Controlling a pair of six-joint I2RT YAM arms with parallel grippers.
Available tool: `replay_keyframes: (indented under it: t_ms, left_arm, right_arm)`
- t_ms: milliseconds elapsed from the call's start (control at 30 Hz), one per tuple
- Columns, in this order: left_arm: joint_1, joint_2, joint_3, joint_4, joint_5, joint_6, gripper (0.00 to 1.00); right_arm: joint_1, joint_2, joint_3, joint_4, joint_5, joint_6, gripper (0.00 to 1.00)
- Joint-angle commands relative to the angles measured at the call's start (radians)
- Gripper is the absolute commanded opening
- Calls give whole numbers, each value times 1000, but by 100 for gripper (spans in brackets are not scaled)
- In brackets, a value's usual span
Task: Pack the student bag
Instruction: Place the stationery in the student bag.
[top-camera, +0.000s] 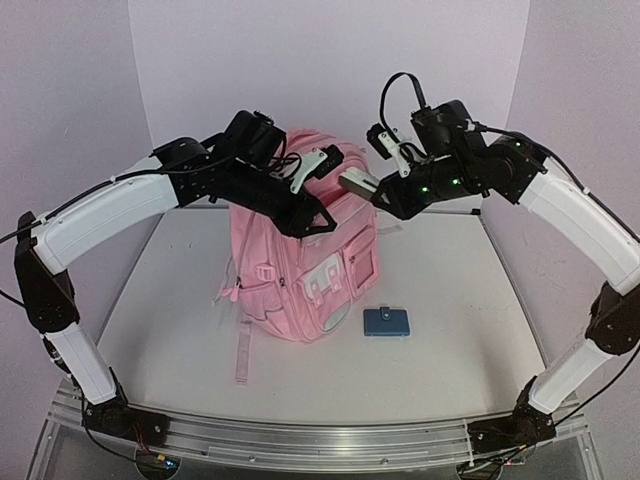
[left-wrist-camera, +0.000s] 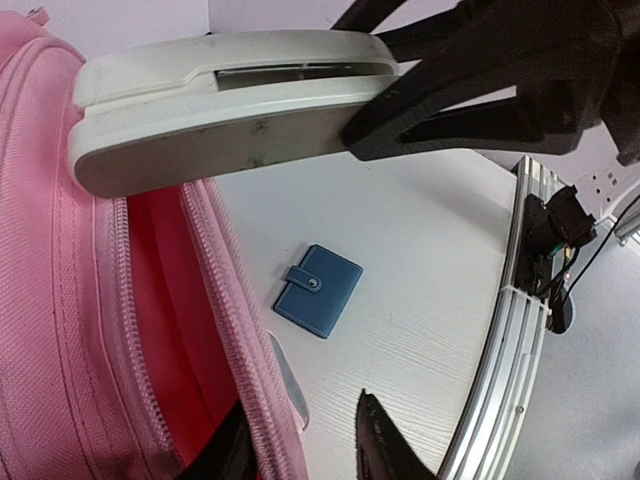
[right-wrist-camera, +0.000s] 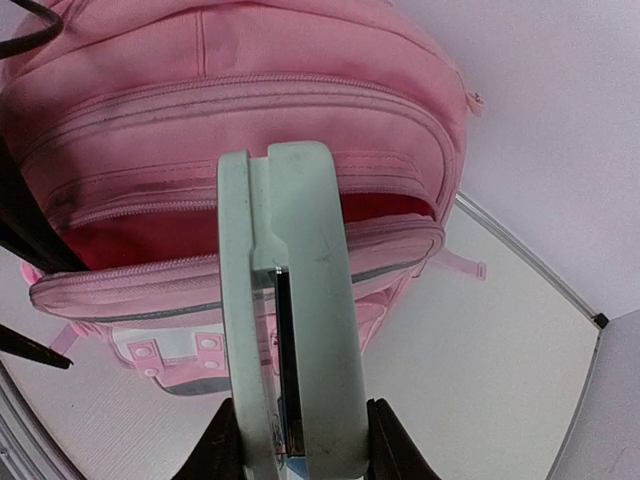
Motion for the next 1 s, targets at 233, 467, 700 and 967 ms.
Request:
replay_keyframes:
  t_ms: [233,467,700,967]
  left_arm:
    - [-36,21,-6,-13,26,127,2]
    - [-40,25,-14,2,9,148,0]
    - [-42,14,-25,10,66,193,0]
    - [-46,3,-33,-5,184,268,0]
  right_arm:
    - [-1,12,50,-194,-41,29,0]
    - [-1,10,56,-277,-72,58,0]
    - [-1,69,97,-325,-142,46,0]
    - [-1,210,298,-353,-129,2,0]
